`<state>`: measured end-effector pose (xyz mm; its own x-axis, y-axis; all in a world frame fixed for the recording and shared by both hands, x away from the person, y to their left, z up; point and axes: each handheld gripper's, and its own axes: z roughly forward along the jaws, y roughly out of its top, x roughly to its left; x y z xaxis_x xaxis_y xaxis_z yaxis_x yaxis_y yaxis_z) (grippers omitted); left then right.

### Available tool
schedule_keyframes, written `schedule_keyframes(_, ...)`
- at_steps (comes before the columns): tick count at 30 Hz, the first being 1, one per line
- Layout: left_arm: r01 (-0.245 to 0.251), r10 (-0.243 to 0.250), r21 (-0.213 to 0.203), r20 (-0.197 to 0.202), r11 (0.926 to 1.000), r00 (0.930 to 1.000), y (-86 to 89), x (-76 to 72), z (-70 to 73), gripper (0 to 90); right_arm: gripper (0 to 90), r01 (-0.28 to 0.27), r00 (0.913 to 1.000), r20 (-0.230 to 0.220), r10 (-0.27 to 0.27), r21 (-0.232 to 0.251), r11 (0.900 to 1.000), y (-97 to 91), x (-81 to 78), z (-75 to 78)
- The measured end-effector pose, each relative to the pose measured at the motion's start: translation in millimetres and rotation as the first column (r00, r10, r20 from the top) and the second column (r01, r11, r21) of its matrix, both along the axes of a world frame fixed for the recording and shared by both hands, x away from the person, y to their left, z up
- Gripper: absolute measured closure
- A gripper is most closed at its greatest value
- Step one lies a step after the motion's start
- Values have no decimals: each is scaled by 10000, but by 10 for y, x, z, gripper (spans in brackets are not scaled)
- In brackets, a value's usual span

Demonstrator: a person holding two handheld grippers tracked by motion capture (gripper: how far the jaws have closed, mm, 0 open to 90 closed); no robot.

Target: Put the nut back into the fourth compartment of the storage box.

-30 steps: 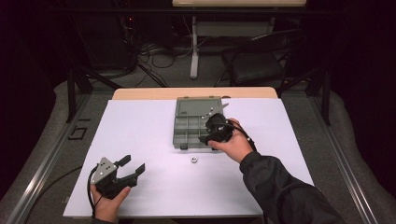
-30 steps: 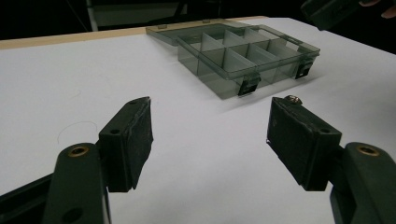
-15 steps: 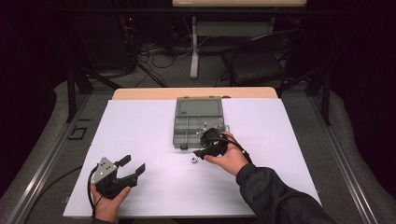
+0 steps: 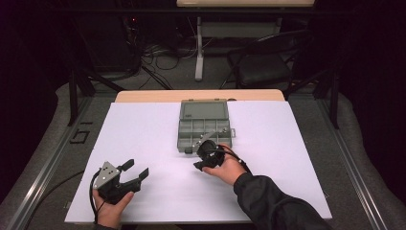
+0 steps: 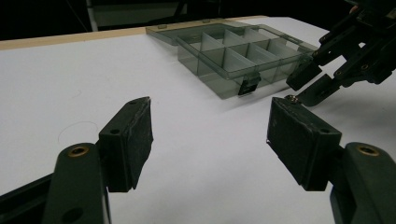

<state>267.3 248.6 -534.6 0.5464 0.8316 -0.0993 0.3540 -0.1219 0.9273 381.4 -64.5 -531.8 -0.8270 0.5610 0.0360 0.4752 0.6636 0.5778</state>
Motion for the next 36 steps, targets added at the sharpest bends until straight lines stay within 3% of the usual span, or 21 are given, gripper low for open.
schedule_keyframes(15, 3, -3, 18, -4, 10000, 10000, -3, 2, -1, 313, 698, 7, 9998, -183, -14, -376, 9993, 45, 38, -89)
schedule_keyframes(26, -3, 3, 9, 2, 10000, 10000, -3, 1, -1, 313, 700, -124, 9995, -295, 112, -409, 9991, 51, 30, -84)
schedule_keyframes(36, -9, 9, -9, 4, 10000, 10000, 0, 2, 0, 313, 701, -385, 9991, -211, 379, -290, 9988, 71, -24, 66)
